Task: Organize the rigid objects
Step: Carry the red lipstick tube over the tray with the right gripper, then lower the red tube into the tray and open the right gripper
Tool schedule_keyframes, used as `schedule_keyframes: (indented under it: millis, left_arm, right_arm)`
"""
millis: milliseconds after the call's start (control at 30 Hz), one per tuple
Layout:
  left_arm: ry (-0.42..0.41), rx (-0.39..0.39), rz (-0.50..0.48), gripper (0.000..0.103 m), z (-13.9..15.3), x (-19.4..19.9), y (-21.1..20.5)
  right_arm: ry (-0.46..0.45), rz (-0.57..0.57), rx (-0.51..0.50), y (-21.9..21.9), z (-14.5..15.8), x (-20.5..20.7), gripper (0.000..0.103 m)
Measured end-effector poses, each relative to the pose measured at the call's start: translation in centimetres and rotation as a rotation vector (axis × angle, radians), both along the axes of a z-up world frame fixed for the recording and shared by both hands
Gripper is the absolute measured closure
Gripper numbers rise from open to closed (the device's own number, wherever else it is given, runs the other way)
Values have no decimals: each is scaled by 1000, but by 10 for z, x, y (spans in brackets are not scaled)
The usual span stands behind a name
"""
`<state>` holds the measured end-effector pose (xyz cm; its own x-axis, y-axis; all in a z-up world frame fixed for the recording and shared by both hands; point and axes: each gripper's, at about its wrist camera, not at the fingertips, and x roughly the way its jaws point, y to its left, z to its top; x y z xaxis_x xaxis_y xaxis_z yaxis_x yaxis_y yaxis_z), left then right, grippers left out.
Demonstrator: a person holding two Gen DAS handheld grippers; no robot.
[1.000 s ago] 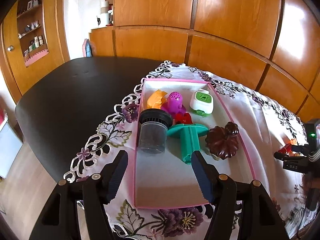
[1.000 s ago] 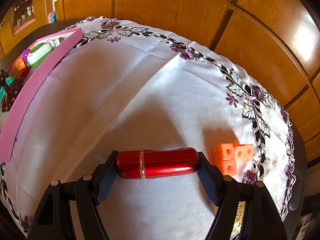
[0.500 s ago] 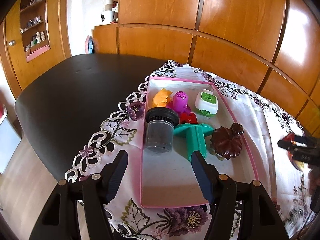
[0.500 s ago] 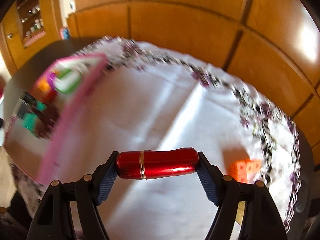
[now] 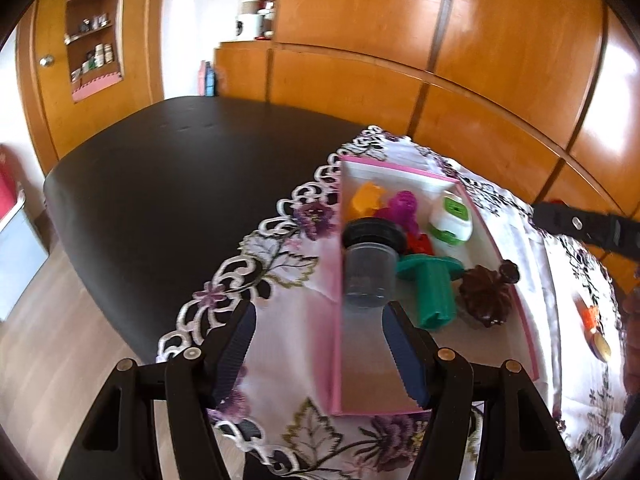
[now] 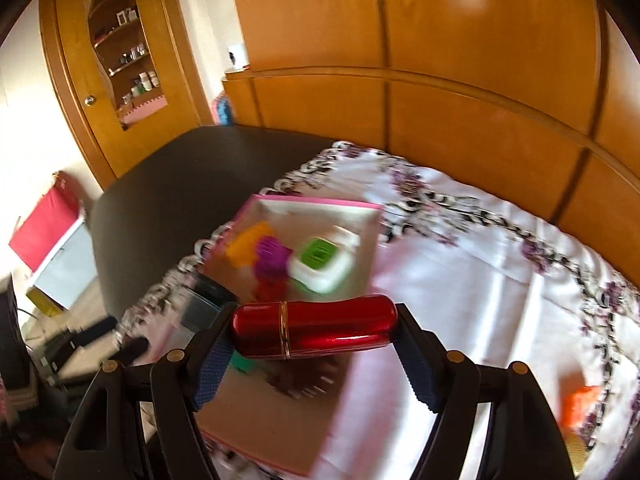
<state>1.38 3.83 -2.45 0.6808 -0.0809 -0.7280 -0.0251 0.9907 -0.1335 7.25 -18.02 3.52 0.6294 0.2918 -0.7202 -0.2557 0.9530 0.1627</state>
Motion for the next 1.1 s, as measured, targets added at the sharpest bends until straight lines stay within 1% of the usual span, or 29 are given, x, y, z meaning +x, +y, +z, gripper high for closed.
schedule_keyframes:
  millis: [67,167,267,367,433,467,500,533,633,700,967,1100]
  left_arm:
    - [5,-6,14,37,-2,0,7]
    - [14,-18,25,37,-6,0,13]
    - [20,-27,26,37,-9,0,16]
    - [29,-33,27,37,-12,0,19]
    - [36,-38,31,37,-15,1,21]
    - [39,-41,32,37,-16,2,22]
    - [42,-44,35,37,-16,2,22]
    - [43,-46,37,37,-17,3,23]
    - [42,-48,35,37,-17,4,22]
    - [41,-48,33,37,-17,4,21]
    - [27,-37,32,37,-13,1,19]
    - [18,-27,22,37,-9,-2,15]
  right_arm:
    - [22,-23,26,11,-4,11,27]
    - [67,-95,57,25,-17,30,27]
    - [125,-152,43,34,-39,50,27]
    - [207,-151,24,44,-64,64,27]
    - [244,-119,8,50,-78,67,27]
    - [247,-109,-12,53,-82,67,27]
    - [243,-101,-35,56,-85,66,26]
    - [237,-95,-34,55,-86,64,26]
    - [244,-77,6,50,-84,62,26]
    - [232,-66,26,48,-81,60,26]
    - [143,-62,4,46,-60,39,26]
    - [80,-68,-14,43,-47,24,26]
